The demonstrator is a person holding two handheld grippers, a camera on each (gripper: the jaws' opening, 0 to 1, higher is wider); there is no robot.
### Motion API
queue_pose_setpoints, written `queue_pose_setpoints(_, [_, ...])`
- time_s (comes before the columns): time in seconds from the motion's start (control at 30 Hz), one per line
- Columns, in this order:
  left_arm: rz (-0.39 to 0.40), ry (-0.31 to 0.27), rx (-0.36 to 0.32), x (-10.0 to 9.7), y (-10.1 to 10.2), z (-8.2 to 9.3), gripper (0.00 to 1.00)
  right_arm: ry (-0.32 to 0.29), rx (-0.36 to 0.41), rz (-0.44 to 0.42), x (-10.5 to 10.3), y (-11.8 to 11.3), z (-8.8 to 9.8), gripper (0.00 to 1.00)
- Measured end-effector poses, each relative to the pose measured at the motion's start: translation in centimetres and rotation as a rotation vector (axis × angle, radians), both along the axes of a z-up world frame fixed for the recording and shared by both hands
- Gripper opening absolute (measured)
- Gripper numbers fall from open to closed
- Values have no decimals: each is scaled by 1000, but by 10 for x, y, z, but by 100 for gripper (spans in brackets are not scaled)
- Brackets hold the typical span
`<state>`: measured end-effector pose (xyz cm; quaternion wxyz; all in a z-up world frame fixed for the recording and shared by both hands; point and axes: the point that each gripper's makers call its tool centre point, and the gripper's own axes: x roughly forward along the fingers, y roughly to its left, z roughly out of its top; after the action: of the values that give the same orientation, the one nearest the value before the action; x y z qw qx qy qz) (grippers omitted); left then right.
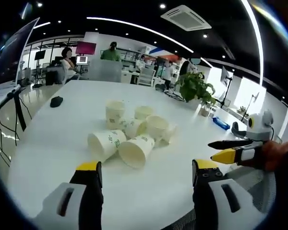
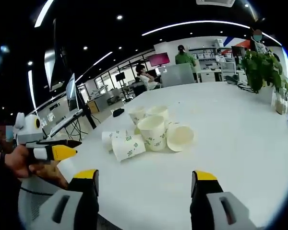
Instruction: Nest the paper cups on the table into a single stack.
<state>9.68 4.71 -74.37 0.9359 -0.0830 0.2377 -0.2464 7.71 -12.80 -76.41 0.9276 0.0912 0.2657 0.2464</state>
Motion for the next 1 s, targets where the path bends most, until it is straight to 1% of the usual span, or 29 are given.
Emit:
queue_pose_setpoints(0.2, [1,1,0,0,1,-1,76,2,3,7,-2,3,2,79])
queue_pose_setpoints(0.53, [-2,4,2,0,1,0,76,5,4,4,1,-1,-2,78])
queue_pose_setpoints(0.87, [-4,7,1,0,0,-1,75,28,16,23,1,2,-8,72])
queue_pose_setpoints(1.0, [-6,11,-2,0,0,-2,73,29,33,16,2,2,-4,72])
